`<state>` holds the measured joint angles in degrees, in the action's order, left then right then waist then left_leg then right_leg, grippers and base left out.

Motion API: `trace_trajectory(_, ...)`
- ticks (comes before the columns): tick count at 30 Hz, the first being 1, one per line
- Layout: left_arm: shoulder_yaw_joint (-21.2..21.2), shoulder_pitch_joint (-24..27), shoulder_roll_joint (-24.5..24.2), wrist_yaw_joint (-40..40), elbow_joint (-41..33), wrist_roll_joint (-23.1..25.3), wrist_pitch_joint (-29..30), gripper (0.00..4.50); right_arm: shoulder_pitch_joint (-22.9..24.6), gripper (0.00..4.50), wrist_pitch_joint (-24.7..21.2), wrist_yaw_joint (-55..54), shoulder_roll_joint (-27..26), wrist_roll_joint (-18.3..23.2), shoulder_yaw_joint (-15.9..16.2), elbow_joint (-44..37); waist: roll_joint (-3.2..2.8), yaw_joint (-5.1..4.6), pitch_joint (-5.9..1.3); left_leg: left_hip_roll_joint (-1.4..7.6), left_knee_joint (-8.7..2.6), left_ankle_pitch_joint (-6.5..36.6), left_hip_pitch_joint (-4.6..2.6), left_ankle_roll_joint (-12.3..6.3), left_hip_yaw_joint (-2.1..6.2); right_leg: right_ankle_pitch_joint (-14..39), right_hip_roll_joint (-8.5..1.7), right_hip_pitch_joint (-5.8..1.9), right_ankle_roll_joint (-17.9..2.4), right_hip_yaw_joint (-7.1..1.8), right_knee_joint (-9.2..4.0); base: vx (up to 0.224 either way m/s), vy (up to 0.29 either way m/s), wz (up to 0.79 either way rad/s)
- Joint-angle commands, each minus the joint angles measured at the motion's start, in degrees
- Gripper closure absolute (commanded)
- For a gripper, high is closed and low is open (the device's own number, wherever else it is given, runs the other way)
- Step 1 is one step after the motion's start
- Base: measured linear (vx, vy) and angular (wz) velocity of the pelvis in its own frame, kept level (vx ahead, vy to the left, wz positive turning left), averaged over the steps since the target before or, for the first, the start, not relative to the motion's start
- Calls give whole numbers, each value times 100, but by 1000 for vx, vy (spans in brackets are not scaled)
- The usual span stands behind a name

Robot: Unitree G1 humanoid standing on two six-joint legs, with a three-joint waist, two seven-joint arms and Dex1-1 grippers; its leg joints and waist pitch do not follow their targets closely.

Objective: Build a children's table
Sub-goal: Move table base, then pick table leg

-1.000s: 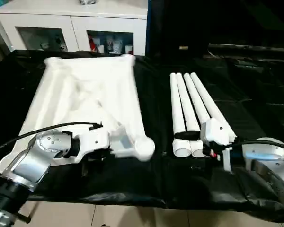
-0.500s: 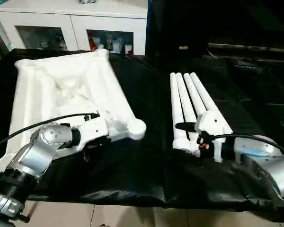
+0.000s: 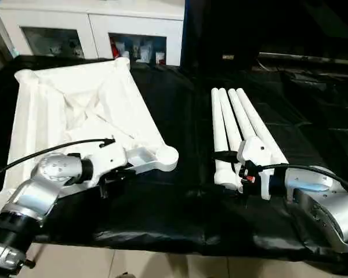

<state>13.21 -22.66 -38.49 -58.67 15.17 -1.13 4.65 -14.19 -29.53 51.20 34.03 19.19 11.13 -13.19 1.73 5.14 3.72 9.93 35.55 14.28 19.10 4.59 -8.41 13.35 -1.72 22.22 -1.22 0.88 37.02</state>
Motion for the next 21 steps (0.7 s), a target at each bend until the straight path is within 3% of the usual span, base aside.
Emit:
trace_trajectory(1, -171, 28, -109, -137, -294, -188, 159, 348, -90, 0, -41, 35, 51, 75, -137, -106, -24, 14, -345, 289, -453, -69, 47, -132, 48, -357, -577, -297, -1322, -288, -352, 0, 0, 0)
trace_trajectory(2, -419, 85, -269, -244, -653, -456, 417, 325, -138, 0, -97, -186, 22, -8, -226, -101, -22, 15, -349, 290, -453, -65, 40, -108, 49, -373, -585, -299, -1352, -288, -337, 0, 0, 0)
trace_trajectory(5, -670, 69, -382, -263, -1064, -748, 778, 309, -315, 0, -380, -727, -135, -184, -389, 7, 3, -12, -332, 245, -460, -128, 55, -15, 46, -214, -549, -305, -1300, -282, -352, 0, 0, 0)
trace_trajectory(6, -794, 29, -352, -192, -1252, -903, 914, 296, -453, 0, -715, -986, -234, -206, -452, 86, 33, -17, -321, 245, -464, -108, 43, 8, 37, -135, -539, -300, -1280, -283, -363, 0, 0, 0)
trace_trajectory(8, -942, -41, -252, -22, -1508, -1071, 1179, 275, -741, 0, -1151, -1461, -491, -277, -541, 294, 11, -22, -326, 245, -464, -158, 25, 68, 30, -68, -530, -282, -1296, -284, -347, 0, 0, 0)
trace_trajectory(10, -939, -32, -125, 178, -1694, -1034, 1330, 271, -1221, 0, -1586, -2248, -1106, -228, -868, 848, 1, -48, -331, 226, -471, -153, 27, 115, 25, 21, -535, -264, -1316, -280, -361, 0, 0, 0)
trace_trajectory(11, -913, -7, -105, 191, -1738, -1016, 1368, 263, -1352, 0, -1654, -2489, -1270, -218, -978, 1036, 3, -23, -350, 231, -472, -172, 34, 177, 28, 40, -538, -296, -1275, -280, -355, 0, 0, 0)
trace_trajectory(13, -809, 78, -35, 217, -1811, -949, 1387, 239, -1711, 0, -1846, -3147, -1655, -282, -1218, 1631, -22, -47, -349, 219, -482, -182, 28, 244, 16, -28, -524, -265, -1255, -284, -351, 0, 0, 0)
trace_trajectory(14, -744, 136, 0, 231, -1879, -938, 1447, 232, -1901, 0, -1886, -3481, -1799, -407, -1249, 1972, -12, -27, -361, 218, -482, -208, 19, 314, 8, -78, -511, -286, -1192, -282, -351, 0, 0, 0)
trace_trajectory(15, -688, 169, 34, 232, -1934, -948, 1482, 232, -2083, 0, -1911, -3784, -1936, -493, -1306, 2288, -14, -43, -363, 221, -482, -272, 15, 355, 4, -180, -514, -267, -1209, -286, -330, 0, 0, 0)
trace_trajectory(16, -688, 169, 34, 232, -1934, -948, 1482, 229, -2083, 0, -1911, -3784, -1936, -493, -1306, 2288, -18, -33, -370, 199, -482, -328, 30, 389, -2, -277, -499, -294, -1177, -279, -334, 0, 0, 0)
trace_trajectory(17, -656, 177, 58, 240, -1986, -973, 1550, 211, -2224, 0, -1962, -3977, -2053, -540, -1386, 2509, -12, -8, -401, 197, -453, -513, -1, 350, -24, -713, -482, -286, -1157, -290, -294, 0, 0, 0)
trace_trajectory(18, -646, 168, 69, 237, -2027, -1006, 1602, 198, -2327, 0, -2028, -4067, -2104, -586, -1395, 2661, -9, -26, -412, 180, -450, -643, 26, 334, -19, -952, -465, -309, -1172, -289, -261, 0, 0, 0)
trace_trajectory(19, -642, 145, 72, 223, -2152, -1120, 1789, 190, -2602, 0, -2263, -4297, -2245, -702, -1430, 3027, 33, -34, -418, 158, -440, -884, 58, 312, -18, -1290, -443, -329, -1174, -276, -235, 0, 0, 0)
trace_trajectory(21, -670, 134, 34, 197, -2284, -1224, 1969, 181, -2842, 0, -2481, -4505, -2363, -800, -1454, 3296, 34, -44, -416, 146, -431, -986, 74, 320, -21, -1492, -437, -332, -1188, -268, -225, 0, 0, 0)
